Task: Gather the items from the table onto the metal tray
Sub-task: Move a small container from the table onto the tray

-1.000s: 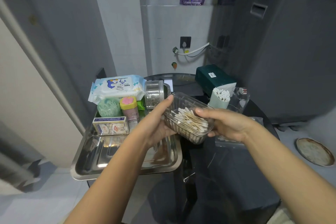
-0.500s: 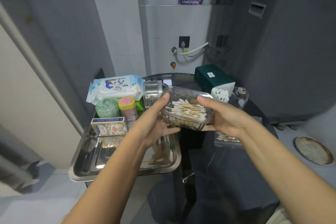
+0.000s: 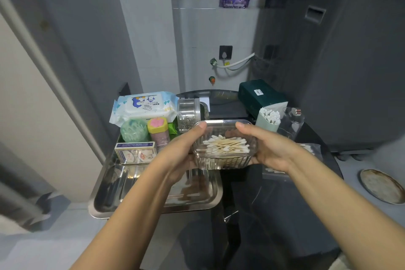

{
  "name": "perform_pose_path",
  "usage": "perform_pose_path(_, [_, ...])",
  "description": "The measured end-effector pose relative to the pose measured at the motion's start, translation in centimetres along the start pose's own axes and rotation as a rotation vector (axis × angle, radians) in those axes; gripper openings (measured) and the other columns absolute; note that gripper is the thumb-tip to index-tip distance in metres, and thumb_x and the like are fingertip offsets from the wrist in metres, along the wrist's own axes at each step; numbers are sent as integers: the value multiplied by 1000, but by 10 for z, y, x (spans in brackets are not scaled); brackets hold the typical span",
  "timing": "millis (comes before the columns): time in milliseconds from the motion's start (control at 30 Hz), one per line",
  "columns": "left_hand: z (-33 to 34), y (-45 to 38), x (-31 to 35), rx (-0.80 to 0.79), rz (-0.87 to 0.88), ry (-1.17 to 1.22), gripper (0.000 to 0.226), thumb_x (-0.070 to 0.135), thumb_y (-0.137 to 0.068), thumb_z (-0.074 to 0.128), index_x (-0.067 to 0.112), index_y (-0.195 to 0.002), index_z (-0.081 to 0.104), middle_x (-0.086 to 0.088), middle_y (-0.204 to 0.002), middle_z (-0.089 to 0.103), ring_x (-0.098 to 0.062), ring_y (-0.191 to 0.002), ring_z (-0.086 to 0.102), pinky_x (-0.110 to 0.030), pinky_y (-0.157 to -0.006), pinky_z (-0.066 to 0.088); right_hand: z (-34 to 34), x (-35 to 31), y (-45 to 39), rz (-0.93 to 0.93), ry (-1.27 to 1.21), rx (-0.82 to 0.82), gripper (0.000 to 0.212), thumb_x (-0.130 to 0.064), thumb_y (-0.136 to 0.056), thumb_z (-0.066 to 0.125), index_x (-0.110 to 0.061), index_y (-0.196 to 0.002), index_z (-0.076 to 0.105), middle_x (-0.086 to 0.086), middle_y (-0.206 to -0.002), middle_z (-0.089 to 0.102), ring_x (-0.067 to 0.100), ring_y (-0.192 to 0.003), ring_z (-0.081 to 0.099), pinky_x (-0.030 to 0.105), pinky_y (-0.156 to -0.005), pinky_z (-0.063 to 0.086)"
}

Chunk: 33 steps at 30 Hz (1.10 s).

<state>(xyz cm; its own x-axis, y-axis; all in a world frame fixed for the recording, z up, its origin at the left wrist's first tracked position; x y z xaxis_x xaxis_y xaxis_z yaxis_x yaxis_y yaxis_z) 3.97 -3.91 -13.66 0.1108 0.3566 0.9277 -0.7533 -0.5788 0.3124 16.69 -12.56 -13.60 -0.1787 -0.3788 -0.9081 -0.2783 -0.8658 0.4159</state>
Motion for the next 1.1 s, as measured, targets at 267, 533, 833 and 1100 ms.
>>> perform_pose_path(267, [-41,20,0,202,32,115,37,52,-89,50,23,-104,66,2,-92,75,-20,-87,69,-33,-65,55,34,-8,-11,-100,14,1,26,-34,-83,64,-14,-100,65,2,-90,70,18,-91,63,40,-91,53])
perform_pose_path(533, [-83,53,31,507,222,-526,37,42,-96,42,21,-116,64,11,-80,60,-3,-77,55,-20,-67,42,45,-13,-30,-181,113,277,32,-47,-84,60,-23,-104,64,5,-103,72,23,-96,68,45,-93,52])
perform_pose_path(833, [-90,53,22,503,210,-510,33,37,-97,42,16,-110,64,-21,-97,71,-26,-80,65,-30,-70,47,60,-1,-41,-209,495,429,44,-50,-94,33,-20,-105,65,0,-101,69,23,-105,60,45,-95,46])
perform_pose_path(1100, [-92,46,15,521,178,-460,48,45,-91,49,12,-125,55,-6,-98,70,-23,-91,69,-47,-92,51,68,-8,-42,-287,477,412,46,-35,-94,48,-18,-136,47,1,-122,61,15,-108,59,39,-95,50])
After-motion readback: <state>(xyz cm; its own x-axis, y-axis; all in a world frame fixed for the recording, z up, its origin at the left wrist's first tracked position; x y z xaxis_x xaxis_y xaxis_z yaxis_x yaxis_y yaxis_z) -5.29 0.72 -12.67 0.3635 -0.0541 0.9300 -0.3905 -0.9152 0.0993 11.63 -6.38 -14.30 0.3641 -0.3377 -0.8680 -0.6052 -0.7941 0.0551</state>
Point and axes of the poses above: each hand's wrist, its own y-axis away from the middle knuckle, its own z-axis out of the palm, x = y × z, the point moved 9 cm from there along -y, towards the middle knuckle
